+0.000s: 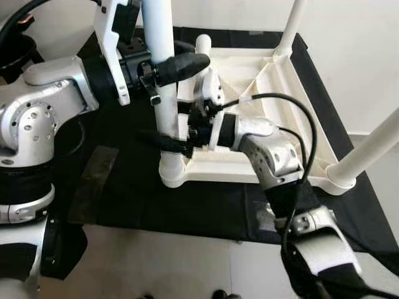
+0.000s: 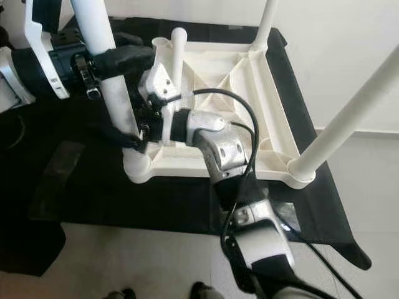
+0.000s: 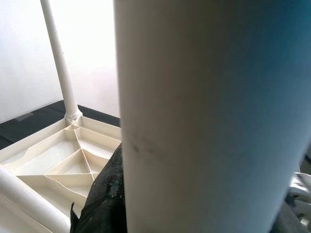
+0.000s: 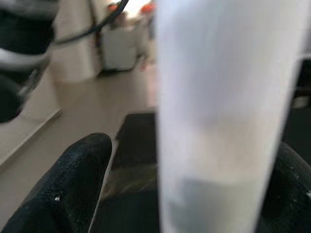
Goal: Building children table
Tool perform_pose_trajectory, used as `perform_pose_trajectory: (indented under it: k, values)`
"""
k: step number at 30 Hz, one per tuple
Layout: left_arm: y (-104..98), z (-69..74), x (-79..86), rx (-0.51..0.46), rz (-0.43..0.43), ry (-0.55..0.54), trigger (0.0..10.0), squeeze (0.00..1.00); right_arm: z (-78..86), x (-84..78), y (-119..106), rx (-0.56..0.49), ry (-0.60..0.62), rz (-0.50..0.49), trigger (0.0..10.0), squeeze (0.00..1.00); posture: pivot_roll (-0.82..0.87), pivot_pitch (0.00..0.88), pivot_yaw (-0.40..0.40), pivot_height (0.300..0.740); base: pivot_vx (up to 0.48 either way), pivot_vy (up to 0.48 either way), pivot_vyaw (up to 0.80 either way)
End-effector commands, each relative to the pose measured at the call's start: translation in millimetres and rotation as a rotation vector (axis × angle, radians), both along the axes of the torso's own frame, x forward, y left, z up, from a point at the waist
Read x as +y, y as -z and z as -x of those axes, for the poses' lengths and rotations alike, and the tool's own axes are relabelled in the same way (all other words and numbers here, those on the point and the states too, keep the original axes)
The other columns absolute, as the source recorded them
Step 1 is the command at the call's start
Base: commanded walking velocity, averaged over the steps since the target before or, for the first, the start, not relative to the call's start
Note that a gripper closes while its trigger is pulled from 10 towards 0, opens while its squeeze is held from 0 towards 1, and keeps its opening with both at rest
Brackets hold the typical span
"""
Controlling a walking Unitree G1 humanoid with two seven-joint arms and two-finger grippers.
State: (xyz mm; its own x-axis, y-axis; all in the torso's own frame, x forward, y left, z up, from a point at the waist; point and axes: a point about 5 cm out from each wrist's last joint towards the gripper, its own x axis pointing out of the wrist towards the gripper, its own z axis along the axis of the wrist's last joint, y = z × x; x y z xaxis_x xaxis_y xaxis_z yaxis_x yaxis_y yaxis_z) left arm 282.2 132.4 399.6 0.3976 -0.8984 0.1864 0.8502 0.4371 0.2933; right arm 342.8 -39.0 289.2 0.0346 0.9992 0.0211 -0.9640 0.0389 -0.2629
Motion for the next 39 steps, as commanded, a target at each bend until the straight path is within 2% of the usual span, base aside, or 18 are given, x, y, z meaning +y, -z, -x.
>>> perform_pose_trajectory:
  k: [1, 3, 4, 6, 7, 20, 21, 22, 24, 26, 27, 31, 33, 34, 35, 37, 38, 39]
  values:
    - [3.0, 7.5, -6.0, 0.021, -0.034, 0.075, 0.0, 0.00, -1.5, 4.3, 0.8, 0.009, -0.076, 0.040, 10.0, 0.00, 0.08, 0.241, -0.040, 0.740, 0.000, 0.000, 0.00]
    - [2.8, 8.0, -6.1, 0.022, -0.035, 0.077, 0.0, 0.00, -3.5, 4.2, 1.3, 0.024, -0.090, 0.044, 10.0, 0.00, 0.08, 0.242, -0.040, 0.740, 0.000, 0.000, 0.00]
    - [2.5, 8.5, -6.2, 0.022, -0.037, 0.080, 0.0, 0.00, -4.8, 4.3, 2.0, 0.043, -0.110, 0.046, 0.5, 0.00, 0.09, 0.245, -0.037, 0.740, 0.000, 0.000, 0.00]
    - [2.5, 8.5, -6.2, 0.022, -0.037, 0.080, 0.0, 0.00, -4.8, 4.3, 2.0, 0.043, -0.110, 0.046, 0.5, 0.00, 0.09, 0.245, -0.037, 0.740, 0.000, 0.000, 0.00]
    - [2.3, 8.9, -6.5, 0.022, -0.038, 0.083, 0.0, 0.00, -6.0, 3.9, 2.5, 0.056, -0.137, 0.050, 0.0, 0.00, 0.09, 0.245, -0.037, 0.740, 0.000, 0.000, 0.00]
    - [2.0, 9.3, -8.0, 0.017, -0.046, 0.097, 0.0, 0.00, -8.1, 2.7, 5.7, 0.054, -0.237, 0.077, 0.0, 0.00, 0.08, 0.247, -0.032, 0.740, 0.000, 0.000, 0.00]
    - [2.1, 8.0, -7.3, 0.010, -0.046, 0.082, 10.0, 0.00, -8.7, 2.0, 6.3, 0.046, -0.235, 0.079, 0.0, 0.00, 0.08, 0.245, -0.032, 0.740, 0.000, 0.000, 0.00]
    - [2.5, 5.5, -6.0, 0.020, -0.033, 0.071, 10.0, 1.00, -10.0, 1.0, 7.2, 0.035, -0.216, 0.079, 0.0, 0.00, 0.07, 0.241, -0.034, 0.740, 0.000, 0.000, 0.00]
    - [2.8, 3.8, -5.1, 0.028, -0.022, 0.063, 10.0, 1.00, -11.2, 0.0, 8.2, 0.028, -0.194, 0.078, 0.0, 0.00, 0.07, 0.241, -0.034, 0.740, 0.000, 0.000, 0.00]
    - [2.5, 1.0, -3.3, 0.033, -0.008, 0.044, 10.0, 1.00, -15.9, -3.3, 11.1, 0.013, -0.099, 0.076, 0.0, 0.00, 0.06, 0.239, -0.045, 0.740, 0.000, 0.000, 0.00]
    - [2.5, 1.0, -3.3, 0.033, -0.008, 0.044, 10.0, 1.00, -15.9, -3.3, 11.1, 0.013, -0.099, 0.076, 0.0, 0.00, 0.06, 0.239, -0.045, 0.740, 0.000, 0.000, 0.00]
    - [1.0, -1.4, -1.1, 0.017, 0.002, 0.013, 10.0, 1.00, -20.9, -1.7, 21.4, 0.012, 0.194, 0.067, 0.0, 0.00, 0.04, 0.239, -0.066, 0.740, 0.000, 0.000, 0.00]
    - [1.0, -1.4, -1.1, 0.017, 0.002, 0.013, 10.0, 1.00, -20.9, -1.7, 21.4, 0.012, 0.194, 0.067, 0.0, 0.00, 0.04, 0.239, -0.066, 0.740, 0.000, 0.000, 0.00]
    - [1.1, -1.3, -0.4, 0.016, 0.006, 0.009, 10.0, 0.00, -25.6, 1.9, 33.3, 0.050, 0.526, 0.005, 0.0, 0.00, 0.03, 0.238, -0.082, 0.740, 0.000, 0.000, 0.00]
    - [1.1, -1.3, -0.4, 0.016, 0.006, 0.009, 10.0, 0.00, -25.6, 1.9, 33.3, 0.050, 0.526, 0.005, 0.0, 0.00, 0.03, 0.238, -0.082, 0.740, 0.000, 0.000, 0.00]
    - [0.9, -2.1, 1.6, 0.017, 0.012, 0.000, 10.0, 0.00, 2.4, 10.4, 66.1, 0.091, 0.849, -0.063, 0.0, 0.00, 0.02, 0.243, -0.067, 0.740, 0.000, 0.000, 0.00]
    - [0.9, -2.1, 1.6, 0.017, 0.012, 0.000, 10.0, 0.00, 2.4, 10.4, 66.1, 0.091, 0.849, -0.063, 0.0, 0.00, 0.02, 0.243, -0.067, 0.740, 0.000, 0.000, 0.00]
    - [1.1, -2.8, 2.4, 0.018, 0.014, -0.005, 10.0, 0.00, 14.1, 12.3, 73.5, 0.097, 0.921, -0.087, 0.0, 0.00, 0.02, 0.243, -0.067, 0.740, 0.000, 0.000, 0.00]
